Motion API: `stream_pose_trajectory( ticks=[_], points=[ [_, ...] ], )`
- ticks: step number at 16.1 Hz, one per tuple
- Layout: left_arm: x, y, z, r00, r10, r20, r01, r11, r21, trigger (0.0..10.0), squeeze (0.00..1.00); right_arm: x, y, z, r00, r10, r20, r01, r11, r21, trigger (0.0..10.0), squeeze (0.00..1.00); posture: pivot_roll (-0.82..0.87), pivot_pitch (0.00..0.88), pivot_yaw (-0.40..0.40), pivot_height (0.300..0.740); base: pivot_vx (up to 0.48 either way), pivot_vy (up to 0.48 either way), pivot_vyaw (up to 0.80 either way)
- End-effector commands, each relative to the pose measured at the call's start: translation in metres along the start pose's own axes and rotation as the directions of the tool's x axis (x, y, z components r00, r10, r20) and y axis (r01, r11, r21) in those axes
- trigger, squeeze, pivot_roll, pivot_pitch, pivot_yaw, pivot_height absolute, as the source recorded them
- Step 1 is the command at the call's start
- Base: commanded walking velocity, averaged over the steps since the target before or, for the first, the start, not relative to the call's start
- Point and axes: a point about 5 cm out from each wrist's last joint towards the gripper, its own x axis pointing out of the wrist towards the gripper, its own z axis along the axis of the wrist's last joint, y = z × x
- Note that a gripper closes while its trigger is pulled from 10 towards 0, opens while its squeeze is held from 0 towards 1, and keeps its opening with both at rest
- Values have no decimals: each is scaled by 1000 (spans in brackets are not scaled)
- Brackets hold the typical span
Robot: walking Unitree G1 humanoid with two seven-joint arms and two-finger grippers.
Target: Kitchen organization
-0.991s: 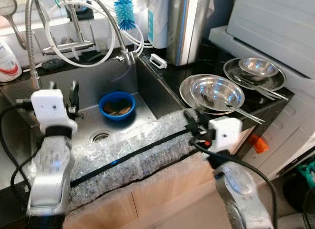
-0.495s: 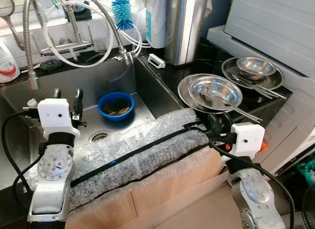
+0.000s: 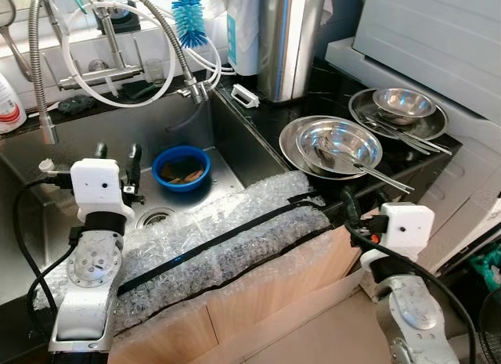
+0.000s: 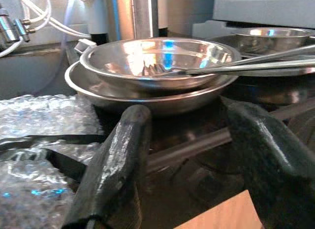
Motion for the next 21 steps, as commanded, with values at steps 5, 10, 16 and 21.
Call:
stream_pose_trajectory(
  ticks=[5, 10, 16, 21],
  points=[
    [1, -3, 1, 1000, -17, 16, 17, 1000, 14, 10000, 0, 6, 1, 5, 1000, -2, 20, 2, 1000, 11, 10000, 0, -45, 24, 20, 740, 0, 0, 0],
    [1, -4, 1, 1000, -15, 18, 14, 1000, 15, 10000, 0, 14, 6, 13, 998, 15, 61, -16, 999, 28, 10000, 0, -43, 7, 18, 740, 0, 0, 0],
    [-3, -6, -1, 1000, -23, 11, 23, 1000, 6, 10000, 0, 16, 14, 15, 995, 66, 77, -69, 997, 31, 10000, 0, -44, 2, 16, 740, 0, 0, 0],
    [-2, -8, -1, 1000, -28, 11, 28, 1000, 4, 10000, 0, 17, 28, 13, 979, 194, 57, -194, 981, -6, 10000, 0, -45, 2, 15, 740, 0, 0, 0]
  ],
)
